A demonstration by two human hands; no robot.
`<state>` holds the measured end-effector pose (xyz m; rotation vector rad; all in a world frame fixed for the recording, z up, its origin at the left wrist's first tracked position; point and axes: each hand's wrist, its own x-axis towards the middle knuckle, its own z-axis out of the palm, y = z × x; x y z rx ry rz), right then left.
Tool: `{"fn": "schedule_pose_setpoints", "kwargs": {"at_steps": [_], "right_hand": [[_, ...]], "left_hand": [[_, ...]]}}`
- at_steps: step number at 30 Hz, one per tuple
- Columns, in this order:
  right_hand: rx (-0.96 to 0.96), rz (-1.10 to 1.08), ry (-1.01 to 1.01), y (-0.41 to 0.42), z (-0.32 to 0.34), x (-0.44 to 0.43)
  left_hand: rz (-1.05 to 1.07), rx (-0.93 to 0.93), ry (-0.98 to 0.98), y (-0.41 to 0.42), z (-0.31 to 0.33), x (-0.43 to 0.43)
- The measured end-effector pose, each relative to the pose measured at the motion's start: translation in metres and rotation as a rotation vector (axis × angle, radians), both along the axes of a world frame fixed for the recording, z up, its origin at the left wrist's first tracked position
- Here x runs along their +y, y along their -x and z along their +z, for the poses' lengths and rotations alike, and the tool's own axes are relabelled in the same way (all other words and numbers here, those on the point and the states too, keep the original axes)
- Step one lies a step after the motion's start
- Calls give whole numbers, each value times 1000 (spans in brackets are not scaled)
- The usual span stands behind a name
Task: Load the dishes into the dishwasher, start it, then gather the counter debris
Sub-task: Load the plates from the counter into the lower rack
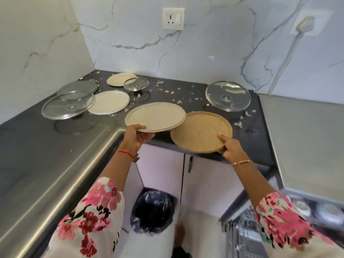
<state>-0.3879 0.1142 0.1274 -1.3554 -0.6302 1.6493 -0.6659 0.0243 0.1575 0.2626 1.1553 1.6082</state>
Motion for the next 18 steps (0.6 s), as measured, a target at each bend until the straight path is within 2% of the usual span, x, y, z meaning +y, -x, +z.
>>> {"fn": "schedule_pose_setpoints", "kwargs": {"at_steps": [10, 18], "right_hand": [[29, -78, 117, -102, -7, -211], [-27, -212, 224, -191, -48, -310]], "left_hand": [[0, 75, 134, -90, -25, -201], [-118, 61, 320, -168, -79, -278]]}}
